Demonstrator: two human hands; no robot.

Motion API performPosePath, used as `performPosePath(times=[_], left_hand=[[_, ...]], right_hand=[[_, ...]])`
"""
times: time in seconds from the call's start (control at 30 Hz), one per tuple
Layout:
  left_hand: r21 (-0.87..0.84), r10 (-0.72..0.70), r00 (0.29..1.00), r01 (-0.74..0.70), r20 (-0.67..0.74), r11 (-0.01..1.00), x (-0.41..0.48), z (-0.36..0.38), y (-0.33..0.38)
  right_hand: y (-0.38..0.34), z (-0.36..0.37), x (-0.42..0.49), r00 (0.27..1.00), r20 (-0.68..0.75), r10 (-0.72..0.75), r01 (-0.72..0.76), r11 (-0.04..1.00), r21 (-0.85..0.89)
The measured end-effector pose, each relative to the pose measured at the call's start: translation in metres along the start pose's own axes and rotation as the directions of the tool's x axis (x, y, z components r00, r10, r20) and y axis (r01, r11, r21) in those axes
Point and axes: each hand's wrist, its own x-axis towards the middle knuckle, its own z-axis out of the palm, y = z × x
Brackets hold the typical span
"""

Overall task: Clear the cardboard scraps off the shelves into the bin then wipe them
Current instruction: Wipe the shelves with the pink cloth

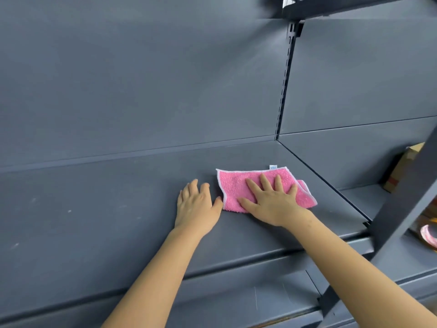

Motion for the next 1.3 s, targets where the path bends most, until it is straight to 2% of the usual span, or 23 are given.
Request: performPosePath(times=[0.13,0.33,0.47,0.6,0.8,0.87,1.03,1.23,1.3], left_hand=[[-0.019,0.009,1.0,-0.009,0.006,1.0,-0.002,0.0,0.0],[-0.055,-0.014,1.0,0.012,-0.024,0.998,0.001,0.004,-0.006],[-0.088,-0.019,0.998,0.013,-0.066,0.996,0.004,0.007,-0.007],[-0.096,-0.031,0.995,0.022,-0.097,0.995,0.006,0.009,-0.009],[-0.314,-0.033,0.977,-0.036,-0.213,0.949,0.0,0.0,-0.015],[-0.286,-0.047,0.97,-0.024,-0.238,0.958,-0.003,-0.007,-0.03],[-0.183,-0.201,0.952,0.16,-0.231,0.97,-0.001,-0.03,-0.082],[-0.07,-0.235,0.946,0.225,-0.225,0.972,0.006,-0.061,-0.134],[-0.034,-0.232,0.947,0.23,-0.223,0.973,0.009,-0.07,-0.149]], right_hand=[[0.012,0.0,-0.006,0.999,0.032,-0.04,0.039,0.999,0.017],[0.026,-0.018,0.072,0.992,0.046,0.119,-0.12,0.993,0.011],[0.003,-0.023,0.125,0.991,0.022,0.131,-0.131,0.991,0.016],[-0.049,-0.019,0.151,1.0,0.023,0.015,-0.016,1.0,0.007],[-0.088,-0.012,0.134,0.989,0.034,-0.143,0.144,0.989,-0.037],[-0.091,-0.008,0.115,0.978,0.035,-0.206,0.207,0.977,-0.052],[-0.097,0.002,0.045,0.942,0.057,-0.331,0.334,0.941,-0.056],[-0.092,0.014,-0.045,0.878,0.088,-0.47,0.476,0.878,-0.057],[-0.089,0.012,-0.059,0.884,0.118,-0.453,0.461,0.887,-0.045]])
